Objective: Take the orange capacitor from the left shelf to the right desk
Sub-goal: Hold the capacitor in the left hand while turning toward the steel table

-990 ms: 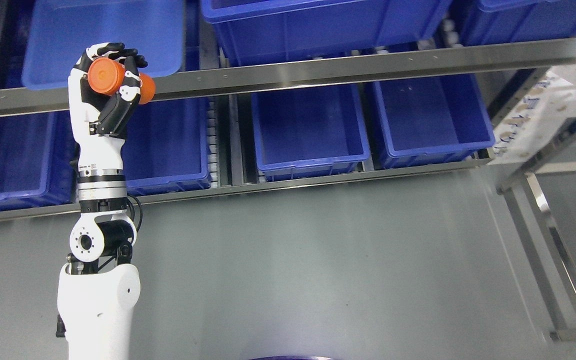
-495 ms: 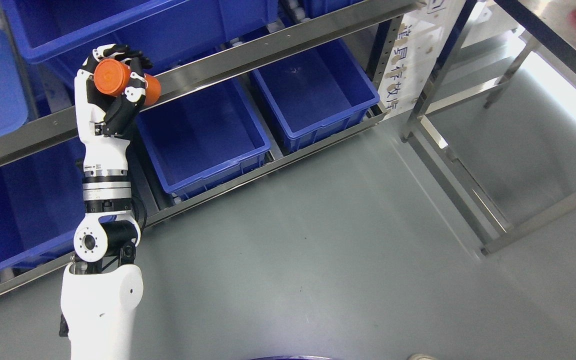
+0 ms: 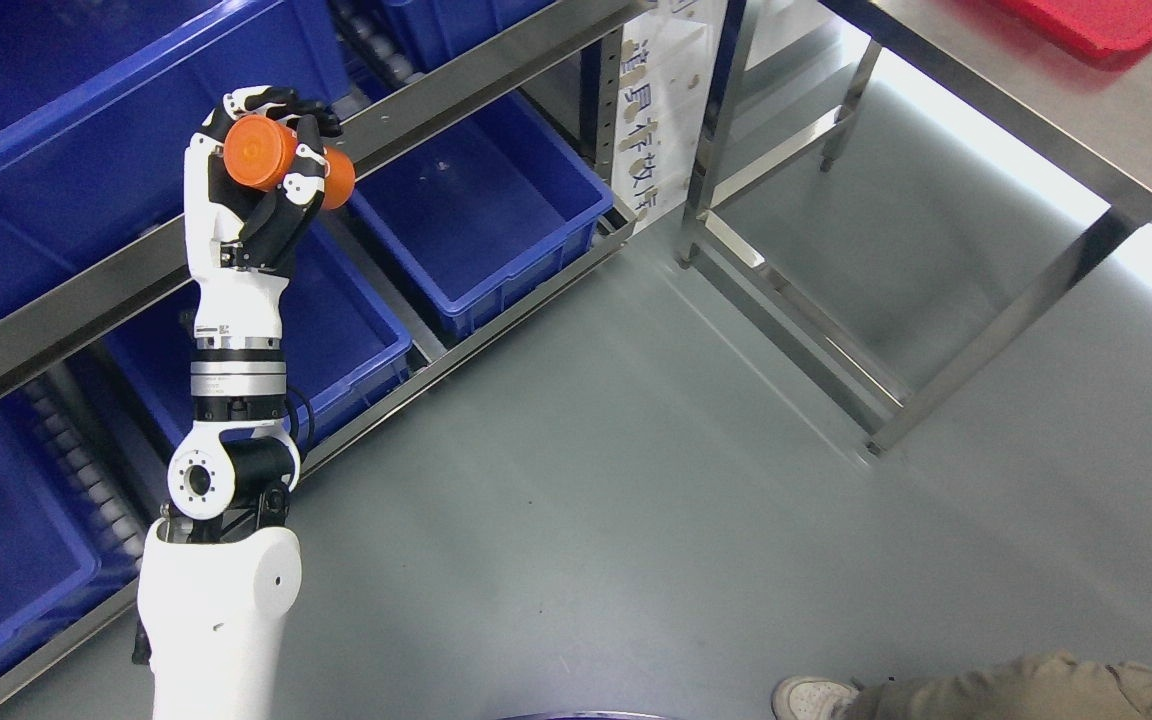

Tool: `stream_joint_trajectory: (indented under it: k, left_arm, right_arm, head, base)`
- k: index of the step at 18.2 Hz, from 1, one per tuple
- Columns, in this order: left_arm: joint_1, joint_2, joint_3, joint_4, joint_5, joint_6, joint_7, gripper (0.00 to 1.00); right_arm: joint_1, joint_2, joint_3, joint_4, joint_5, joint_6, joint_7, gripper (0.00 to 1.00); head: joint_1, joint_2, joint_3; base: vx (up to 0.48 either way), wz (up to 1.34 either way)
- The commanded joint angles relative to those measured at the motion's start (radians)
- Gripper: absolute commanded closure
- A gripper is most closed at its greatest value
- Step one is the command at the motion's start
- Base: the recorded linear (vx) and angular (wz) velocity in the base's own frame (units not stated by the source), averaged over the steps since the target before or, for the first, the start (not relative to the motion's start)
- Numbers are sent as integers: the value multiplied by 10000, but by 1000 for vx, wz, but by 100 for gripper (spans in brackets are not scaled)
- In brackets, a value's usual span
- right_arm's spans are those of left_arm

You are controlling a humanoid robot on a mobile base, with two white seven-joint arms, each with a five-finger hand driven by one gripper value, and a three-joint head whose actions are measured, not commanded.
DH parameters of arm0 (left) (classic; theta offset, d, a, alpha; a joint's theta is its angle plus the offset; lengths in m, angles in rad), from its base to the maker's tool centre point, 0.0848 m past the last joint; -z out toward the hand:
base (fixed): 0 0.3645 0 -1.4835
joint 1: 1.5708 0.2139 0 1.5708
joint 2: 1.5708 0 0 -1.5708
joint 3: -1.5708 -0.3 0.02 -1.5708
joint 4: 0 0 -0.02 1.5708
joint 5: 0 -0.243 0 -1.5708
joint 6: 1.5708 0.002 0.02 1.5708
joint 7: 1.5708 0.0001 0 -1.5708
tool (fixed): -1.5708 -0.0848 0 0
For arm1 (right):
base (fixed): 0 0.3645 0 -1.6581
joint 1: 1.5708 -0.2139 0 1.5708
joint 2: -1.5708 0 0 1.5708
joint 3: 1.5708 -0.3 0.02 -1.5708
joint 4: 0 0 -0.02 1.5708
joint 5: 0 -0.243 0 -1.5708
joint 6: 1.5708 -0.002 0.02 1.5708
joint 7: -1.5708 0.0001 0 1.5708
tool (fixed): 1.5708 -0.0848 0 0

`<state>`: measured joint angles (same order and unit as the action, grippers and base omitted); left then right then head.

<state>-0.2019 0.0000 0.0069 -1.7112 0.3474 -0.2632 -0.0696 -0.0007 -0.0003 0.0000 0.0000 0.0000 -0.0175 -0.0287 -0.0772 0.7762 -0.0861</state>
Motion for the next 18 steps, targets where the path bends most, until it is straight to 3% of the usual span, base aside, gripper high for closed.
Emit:
stream_joint_trajectory:
  k: [1,18]
  left_arm:
    - [-205,175,-988,8,8,9,-40,99]
    - [-526,175,-3902,24,299,24,-101,99]
  right_arm:
    - [207,-172,-122,-174,31,-55,-4,0]
    - [207,-172,-122,-174,31,-70,-4,0]
  head:
    - [0,0,0]
    - [0,0,0]
  base:
    - [120,-494]
    - [198,-223]
